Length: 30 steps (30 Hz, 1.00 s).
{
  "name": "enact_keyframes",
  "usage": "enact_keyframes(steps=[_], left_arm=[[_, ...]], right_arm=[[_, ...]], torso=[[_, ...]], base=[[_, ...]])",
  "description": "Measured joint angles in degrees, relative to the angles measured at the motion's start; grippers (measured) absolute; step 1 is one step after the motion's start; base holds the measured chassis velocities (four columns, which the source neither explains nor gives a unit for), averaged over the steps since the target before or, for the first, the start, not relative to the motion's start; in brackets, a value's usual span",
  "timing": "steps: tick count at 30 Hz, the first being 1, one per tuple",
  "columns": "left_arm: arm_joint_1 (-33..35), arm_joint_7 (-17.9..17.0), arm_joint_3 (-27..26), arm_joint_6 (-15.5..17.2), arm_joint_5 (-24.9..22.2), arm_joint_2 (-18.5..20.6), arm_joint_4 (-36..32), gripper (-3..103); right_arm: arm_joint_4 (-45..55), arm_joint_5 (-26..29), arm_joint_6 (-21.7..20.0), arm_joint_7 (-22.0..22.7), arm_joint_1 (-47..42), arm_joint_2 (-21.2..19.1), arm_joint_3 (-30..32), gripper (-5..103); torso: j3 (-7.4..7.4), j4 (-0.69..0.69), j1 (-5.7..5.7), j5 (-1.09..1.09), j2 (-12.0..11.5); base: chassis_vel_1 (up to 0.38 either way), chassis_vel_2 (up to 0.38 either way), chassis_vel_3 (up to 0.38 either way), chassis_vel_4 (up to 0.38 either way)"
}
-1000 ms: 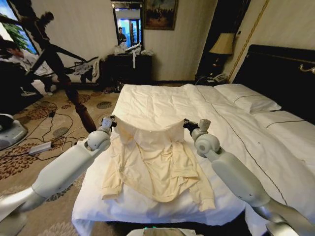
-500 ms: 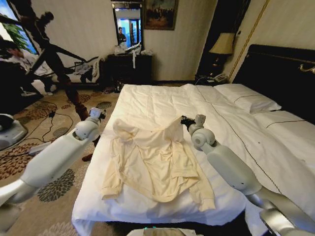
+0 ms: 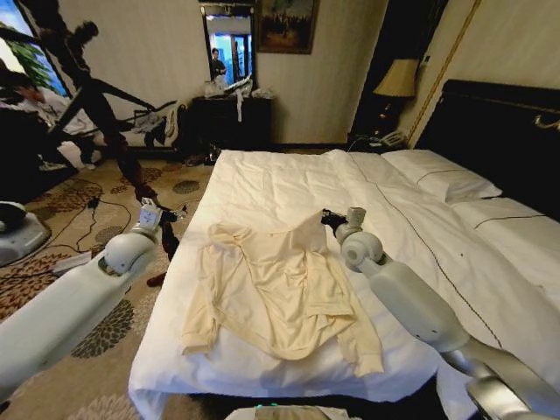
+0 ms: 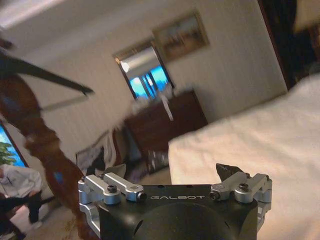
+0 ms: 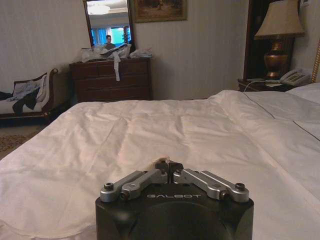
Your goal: Pick up the clothes from the bed and hang them on the clothes hanger.
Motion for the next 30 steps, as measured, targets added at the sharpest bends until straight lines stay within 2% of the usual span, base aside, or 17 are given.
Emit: enact_keyframes(steps=[3,8,11,12,14,17,18,20,21,25,27,30], left_arm=[[-0.1,-0.1,-4.0,-3.9,-2.5,0.2,-0.6,100],[-3.4,0.7,-6.4,-5.4,-6.9,0.5,1.2,100],[-8.7,1.8,-6.1,-6.0,-10.5,1.0,4.2,100],[-12.8,2.1,-5.1,-6.0,-13.6,1.3,6.3,100],[-15.1,2.3,-4.6,-6.0,-15.2,1.4,7.4,100],[-24.1,3.8,-1.7,-6.0,-20.5,2.3,13.1,100],[-24.1,3.8,-1.7,-6.0,-20.5,2.3,13.1,100],[-28.6,5.2,1.0,-6.8,-22.0,2.8,17.2,100],[-32.8,6.2,4.5,-7.4,-22.6,3.1,20.2,100],[-40.0,7.2,9.3,-7.9,-23.0,2.9,25.7,100],[-44.7,7.2,11.7,-7.4,-23.6,2.3,28.6,100],[-48.2,6.9,13.4,-6.3,-24.0,1.2,30.2,100]], right_arm=[[1.1,0.2,0.0,0.5,-0.7,-0.6,0.7,0],[2.1,0.7,0.0,1.1,-0.8,-1.5,1.3,0],[2.8,1.2,0.0,1.5,-0.8,-2.3,1.9,0],[3.2,1.4,0.0,1.7,-0.9,-2.6,2.2,0],[3.4,1.5,0.0,1.9,-1.0,-2.7,2.4,0],[4.2,1.7,0.0,2.2,-1.5,-3.2,3.0,0],[4.2,1.7,0.0,2.2,-1.5,-3.2,3.0,0],[4.4,1.8,0.0,2.3,-1.5,-3.2,3.1,0],[4.3,1.8,0.0,2.2,-1.0,-2.9,2.7,0],[3.3,1.8,0.0,2.0,1.2,-1.4,0.3,0],[2.4,1.8,0.0,1.5,3.1,0.1,-1.9,0],[2.6,1.8,0.0,1.5,3.1,0.2,-2.1,0]], torso=[[0.0,0.04,0.0,-0.04,0.0],[0.0,0.02,0.0,-0.02,0.0],[0.01,0.01,0.01,-0.04,0.0],[0.01,0.03,0.01,-0.05,0.0],[0.01,0.03,0.01,-0.05,0.0],[0.01,0.0,0.01,-0.01,0.0],[0.01,0.0,0.01,-0.01,0.0],[0.01,0.01,0.01,-0.04,0.0],[0.01,0.04,0.01,-0.05,0.0],[0.01,-0.03,0.01,-0.04,0.0],[0.02,0.1,0.03,-0.03,0.0],[0.01,0.1,0.03,-0.06,0.0]], base=[[0.0,0.0,0.0,0.0],[0.0,0.0,0.0,0.0],[0.0,0.0,0.0,0.0],[0.0,0.0,0.0,0.0],[0.0,0.0,0.0,0.0],[0.0,0.0,0.0,0.0],[0.0,0.0,0.0,0.0],[0.0,0.0,0.0,0.0],[0.0,0.0,0.0,0.0],[0.0,0.0,0.0,0.0],[0.0,0.0,0.0,0.0],[0.0,0.0,0.0,0.0]])
